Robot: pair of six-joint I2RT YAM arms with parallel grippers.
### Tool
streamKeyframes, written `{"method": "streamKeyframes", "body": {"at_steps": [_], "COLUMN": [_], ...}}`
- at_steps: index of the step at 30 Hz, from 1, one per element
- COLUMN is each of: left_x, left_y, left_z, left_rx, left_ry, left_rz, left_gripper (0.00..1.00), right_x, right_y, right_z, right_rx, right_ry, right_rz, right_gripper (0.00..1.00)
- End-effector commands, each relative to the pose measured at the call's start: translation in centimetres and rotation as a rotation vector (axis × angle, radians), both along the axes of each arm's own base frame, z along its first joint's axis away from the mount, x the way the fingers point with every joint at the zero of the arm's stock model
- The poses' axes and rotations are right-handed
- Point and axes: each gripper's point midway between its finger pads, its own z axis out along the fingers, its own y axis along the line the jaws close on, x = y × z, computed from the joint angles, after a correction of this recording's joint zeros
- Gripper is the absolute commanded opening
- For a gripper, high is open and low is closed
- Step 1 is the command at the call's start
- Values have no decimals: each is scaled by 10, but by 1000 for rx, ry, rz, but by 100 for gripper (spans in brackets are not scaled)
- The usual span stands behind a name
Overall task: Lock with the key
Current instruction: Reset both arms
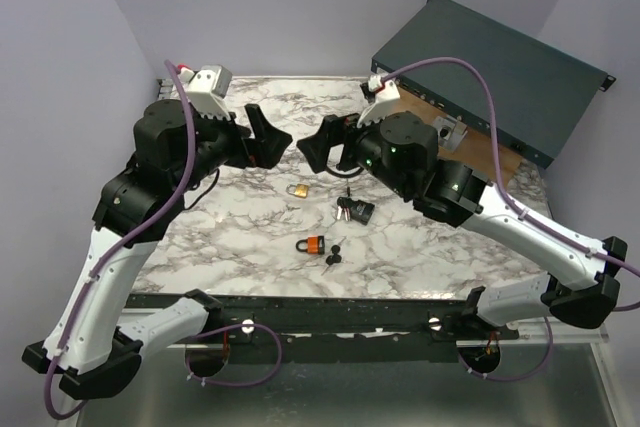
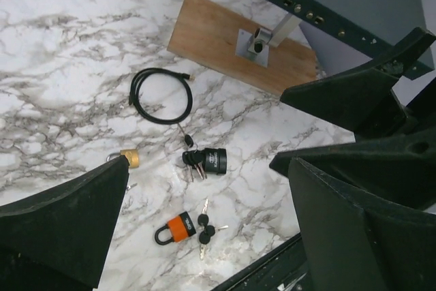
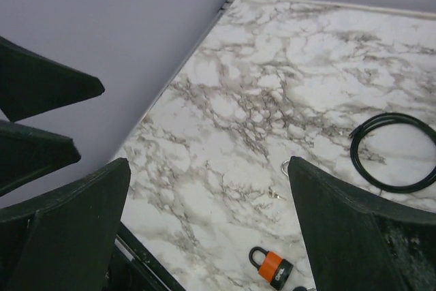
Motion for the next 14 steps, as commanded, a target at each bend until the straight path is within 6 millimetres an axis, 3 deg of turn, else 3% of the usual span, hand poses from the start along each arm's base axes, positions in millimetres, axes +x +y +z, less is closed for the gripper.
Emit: {"method": "streamKeyframes", "body": {"at_steps": [1,6,14], "left_x": [-8,-7,-5], "left_y": [4,8,8], "left_z": [17,23,16], "left_rx": [40,44,46], "left_ry": [-58,-92,-85], "left_rz": [-23,-4,1], "left_gripper": [99,98,99], "right_x": [13,23,22], "right_y": [-21,-32,-31], "right_z": [29,36,31], "right_rx": [26,85,98], "right_ry": [-39,-21,-7], "right_rz": [-35,-11,7], "right_gripper": [100,100,100]}}
